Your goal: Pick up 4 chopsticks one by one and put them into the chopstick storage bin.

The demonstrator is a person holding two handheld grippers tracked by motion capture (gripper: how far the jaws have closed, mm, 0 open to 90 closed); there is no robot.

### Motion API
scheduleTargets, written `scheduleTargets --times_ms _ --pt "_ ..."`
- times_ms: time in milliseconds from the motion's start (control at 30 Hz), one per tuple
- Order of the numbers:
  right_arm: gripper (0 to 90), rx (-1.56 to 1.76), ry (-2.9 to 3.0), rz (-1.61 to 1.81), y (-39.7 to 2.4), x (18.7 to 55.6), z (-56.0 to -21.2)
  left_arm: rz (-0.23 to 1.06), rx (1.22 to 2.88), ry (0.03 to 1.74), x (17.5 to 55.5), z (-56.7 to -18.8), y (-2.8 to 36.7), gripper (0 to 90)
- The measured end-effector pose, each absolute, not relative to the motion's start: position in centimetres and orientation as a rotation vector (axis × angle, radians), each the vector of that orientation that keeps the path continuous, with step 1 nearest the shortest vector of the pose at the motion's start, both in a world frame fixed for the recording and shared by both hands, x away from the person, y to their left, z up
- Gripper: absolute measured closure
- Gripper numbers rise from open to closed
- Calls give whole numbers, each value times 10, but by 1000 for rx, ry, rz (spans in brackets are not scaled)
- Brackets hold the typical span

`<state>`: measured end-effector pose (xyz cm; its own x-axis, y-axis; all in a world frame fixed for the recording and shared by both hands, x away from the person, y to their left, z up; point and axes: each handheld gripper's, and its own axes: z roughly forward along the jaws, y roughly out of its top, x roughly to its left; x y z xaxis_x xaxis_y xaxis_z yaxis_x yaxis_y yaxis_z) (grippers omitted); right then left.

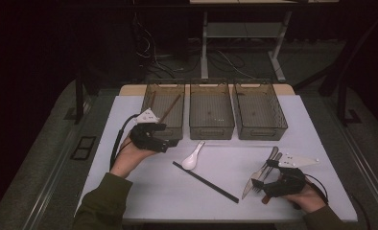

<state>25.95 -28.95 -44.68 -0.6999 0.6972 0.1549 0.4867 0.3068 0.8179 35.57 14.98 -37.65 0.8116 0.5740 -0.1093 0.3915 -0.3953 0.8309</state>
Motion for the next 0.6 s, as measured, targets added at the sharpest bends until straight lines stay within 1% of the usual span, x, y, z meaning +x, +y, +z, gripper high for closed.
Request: scheduleTargets --times_ms 267,600 --pt "25 1078 2352 1343 -289 259 -447 240 2010 705 335 -388 150 105" --pt "25 1078 2351 1345 -289 259 -446 212 2021 690 314 -404 153 13"
